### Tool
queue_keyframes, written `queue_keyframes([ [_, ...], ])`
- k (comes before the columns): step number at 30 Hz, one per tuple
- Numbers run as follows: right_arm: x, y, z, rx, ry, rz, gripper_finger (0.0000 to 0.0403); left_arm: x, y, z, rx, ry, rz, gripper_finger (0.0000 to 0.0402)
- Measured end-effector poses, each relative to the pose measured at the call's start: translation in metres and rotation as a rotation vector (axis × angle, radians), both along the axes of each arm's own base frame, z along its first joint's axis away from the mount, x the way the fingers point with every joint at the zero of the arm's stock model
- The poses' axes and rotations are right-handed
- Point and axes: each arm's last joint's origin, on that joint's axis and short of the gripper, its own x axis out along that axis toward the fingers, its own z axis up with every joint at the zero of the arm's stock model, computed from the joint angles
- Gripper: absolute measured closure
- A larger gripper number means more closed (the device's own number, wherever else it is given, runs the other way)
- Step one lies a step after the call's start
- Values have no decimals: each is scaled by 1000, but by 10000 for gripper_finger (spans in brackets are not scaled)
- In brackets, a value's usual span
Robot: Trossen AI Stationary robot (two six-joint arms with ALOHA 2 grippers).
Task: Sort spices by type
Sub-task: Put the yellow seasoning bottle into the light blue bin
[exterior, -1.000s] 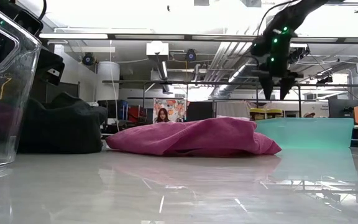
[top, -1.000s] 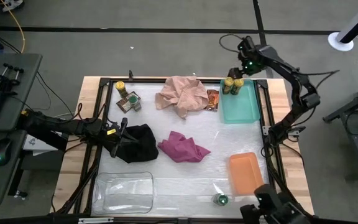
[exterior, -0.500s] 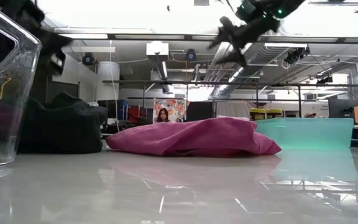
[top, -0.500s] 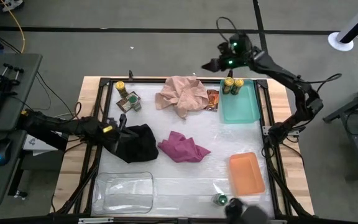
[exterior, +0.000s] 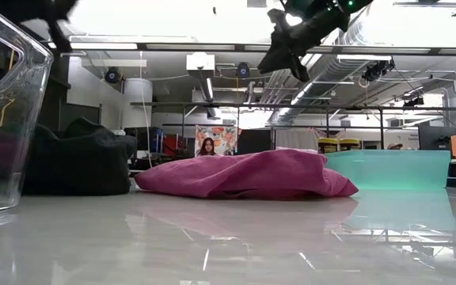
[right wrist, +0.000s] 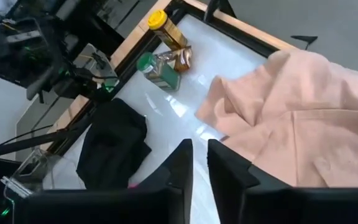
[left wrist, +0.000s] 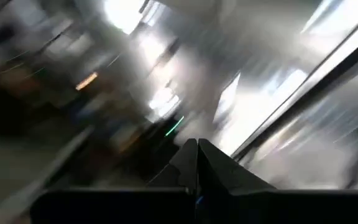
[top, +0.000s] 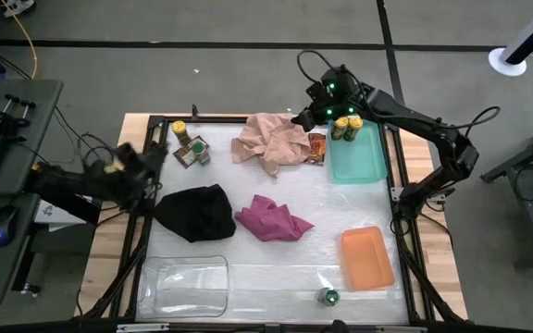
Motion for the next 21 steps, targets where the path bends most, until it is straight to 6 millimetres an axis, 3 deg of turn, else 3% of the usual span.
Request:
queue_keyframes([
  [6,-1,-1,0,-34,14,-34,357,29,19,47,-37,575,196,351],
  [8,-1,-2,0,-40,15,-36,363,30,32,66,-34,776,304,320],
  [12,-1,-2,0,-49,17,-28,376,26,67,86,-167,1127,492,255],
  [16,-1,-1,0,-68,25,-5,384,27,105,84,-369,1258,404,204],
  [21,0,1,0,-70,26,2,386,32,145,55,-645,1376,334,165],
])
